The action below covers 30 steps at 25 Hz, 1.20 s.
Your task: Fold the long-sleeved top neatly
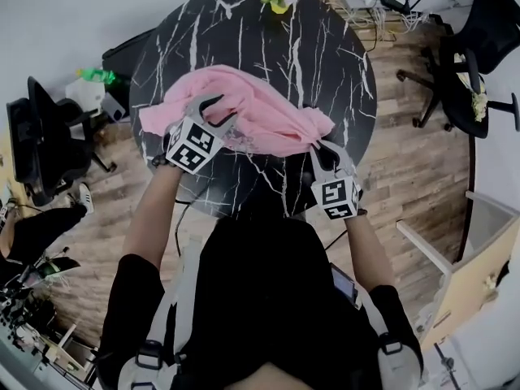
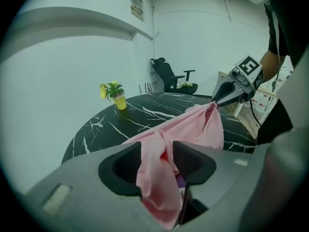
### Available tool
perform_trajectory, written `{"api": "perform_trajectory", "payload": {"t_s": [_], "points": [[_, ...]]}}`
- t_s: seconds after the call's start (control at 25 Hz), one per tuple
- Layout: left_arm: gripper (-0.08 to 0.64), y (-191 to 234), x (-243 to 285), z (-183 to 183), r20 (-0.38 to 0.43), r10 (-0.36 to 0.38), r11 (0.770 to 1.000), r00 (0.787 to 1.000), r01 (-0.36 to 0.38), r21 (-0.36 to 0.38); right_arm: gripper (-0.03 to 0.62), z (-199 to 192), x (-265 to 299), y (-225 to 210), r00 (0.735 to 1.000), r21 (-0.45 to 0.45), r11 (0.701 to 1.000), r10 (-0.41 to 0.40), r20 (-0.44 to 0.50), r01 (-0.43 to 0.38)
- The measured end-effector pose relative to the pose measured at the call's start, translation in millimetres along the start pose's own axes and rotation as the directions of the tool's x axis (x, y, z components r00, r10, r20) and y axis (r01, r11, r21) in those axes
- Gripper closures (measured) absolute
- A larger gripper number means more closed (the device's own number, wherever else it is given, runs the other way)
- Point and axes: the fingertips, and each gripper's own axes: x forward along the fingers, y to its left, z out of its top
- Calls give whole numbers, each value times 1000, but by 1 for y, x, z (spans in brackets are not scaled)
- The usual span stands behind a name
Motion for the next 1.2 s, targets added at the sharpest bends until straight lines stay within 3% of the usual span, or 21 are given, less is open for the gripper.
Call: {"api": "perform_trajectory", "payload": {"t_s": [0.28,0.56,0.92,1.2], "points": [[362,-1,25,-16,-68,-60,998,996,59,-28,545,-10,2,-1,999,40,999,-15,-28,16],[523,-1,20,-20,-32,-43,995,999,40,-91,545,-16,6,-5,998,55,998,-14,-58,17],[526,9,-37,-42,39,40,982,998,-32,-188,546,11,14,-9,999,45,999,-17,-30,19],[526,-9,-84,-81,79,33,967,996,-12,-255,546,38,28,3,1000,-4,1000,-16,-17,16]]}}
